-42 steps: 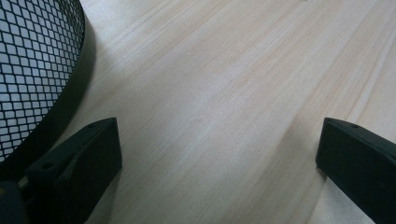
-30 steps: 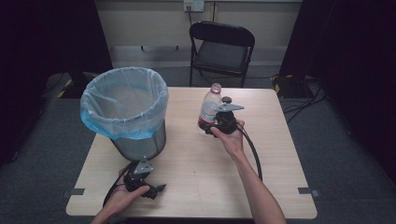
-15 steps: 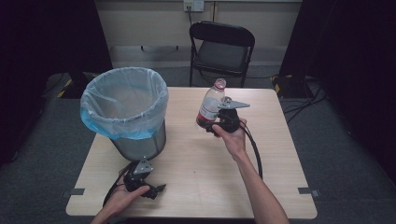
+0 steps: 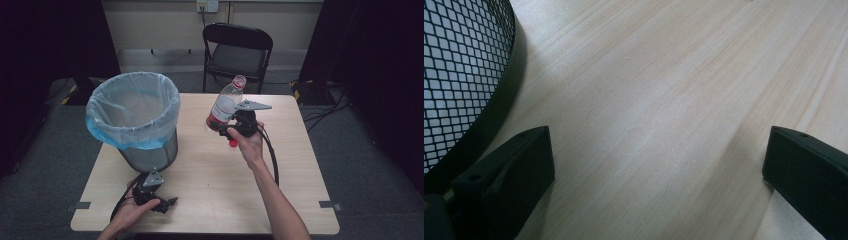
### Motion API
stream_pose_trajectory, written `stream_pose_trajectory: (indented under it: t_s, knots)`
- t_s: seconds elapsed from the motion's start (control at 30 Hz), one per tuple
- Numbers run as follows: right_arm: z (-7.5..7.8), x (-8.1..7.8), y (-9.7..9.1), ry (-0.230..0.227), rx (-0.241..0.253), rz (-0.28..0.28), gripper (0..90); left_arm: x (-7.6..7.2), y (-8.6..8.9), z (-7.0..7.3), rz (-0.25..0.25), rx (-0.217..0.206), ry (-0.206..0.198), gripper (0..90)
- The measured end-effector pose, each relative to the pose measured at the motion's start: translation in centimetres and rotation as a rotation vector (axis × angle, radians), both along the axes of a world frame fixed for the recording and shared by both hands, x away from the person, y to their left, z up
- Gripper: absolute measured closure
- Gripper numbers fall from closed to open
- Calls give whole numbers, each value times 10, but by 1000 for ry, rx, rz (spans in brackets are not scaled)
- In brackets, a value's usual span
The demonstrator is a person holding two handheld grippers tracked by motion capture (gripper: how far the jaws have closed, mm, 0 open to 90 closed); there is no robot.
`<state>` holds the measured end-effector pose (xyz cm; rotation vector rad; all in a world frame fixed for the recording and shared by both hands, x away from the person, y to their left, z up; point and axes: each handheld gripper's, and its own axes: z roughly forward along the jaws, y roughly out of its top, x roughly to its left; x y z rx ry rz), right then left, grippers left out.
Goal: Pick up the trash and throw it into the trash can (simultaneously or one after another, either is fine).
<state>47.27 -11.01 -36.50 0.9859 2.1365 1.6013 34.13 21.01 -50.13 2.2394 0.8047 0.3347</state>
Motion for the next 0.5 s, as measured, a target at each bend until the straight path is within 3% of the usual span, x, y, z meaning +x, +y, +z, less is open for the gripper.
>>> stream_pose_trajectory:
  t_s: [0.5]
  knots:
    - [33, -4, 7, -60, 51, 18, 298, 0, 0, 0, -1, 1, 0, 0]
